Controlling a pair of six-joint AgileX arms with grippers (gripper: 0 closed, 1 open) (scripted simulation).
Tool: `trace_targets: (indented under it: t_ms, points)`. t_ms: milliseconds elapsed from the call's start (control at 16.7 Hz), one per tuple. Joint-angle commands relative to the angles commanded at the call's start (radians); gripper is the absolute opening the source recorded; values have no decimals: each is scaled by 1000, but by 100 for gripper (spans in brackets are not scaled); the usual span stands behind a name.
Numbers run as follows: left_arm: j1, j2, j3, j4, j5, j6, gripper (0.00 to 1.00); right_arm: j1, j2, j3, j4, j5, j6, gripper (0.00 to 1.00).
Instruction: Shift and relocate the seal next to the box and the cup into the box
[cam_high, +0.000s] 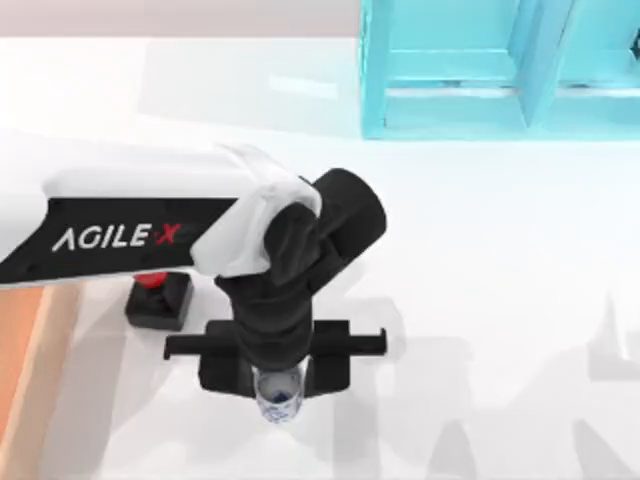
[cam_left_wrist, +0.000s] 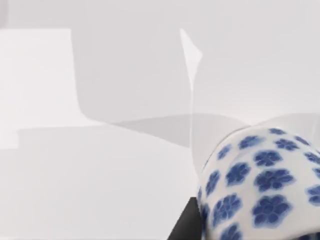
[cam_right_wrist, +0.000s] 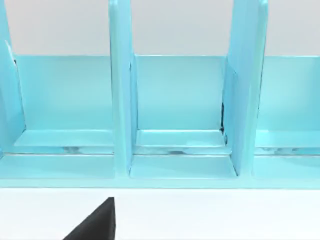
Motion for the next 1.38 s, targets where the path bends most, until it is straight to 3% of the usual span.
trace_targets:
  t_ms: [720, 1080, 1380]
  points:
    - [258, -321, 32, -351, -1, 253, 0, 0, 0, 0, 0, 0, 0, 100]
    - [271, -321, 30, -360, -2, 270, 0, 0, 0, 0, 0, 0, 0, 100]
    - [465, -338, 24, -369, 3, 462, 0, 0, 0, 0, 0, 0, 0, 100]
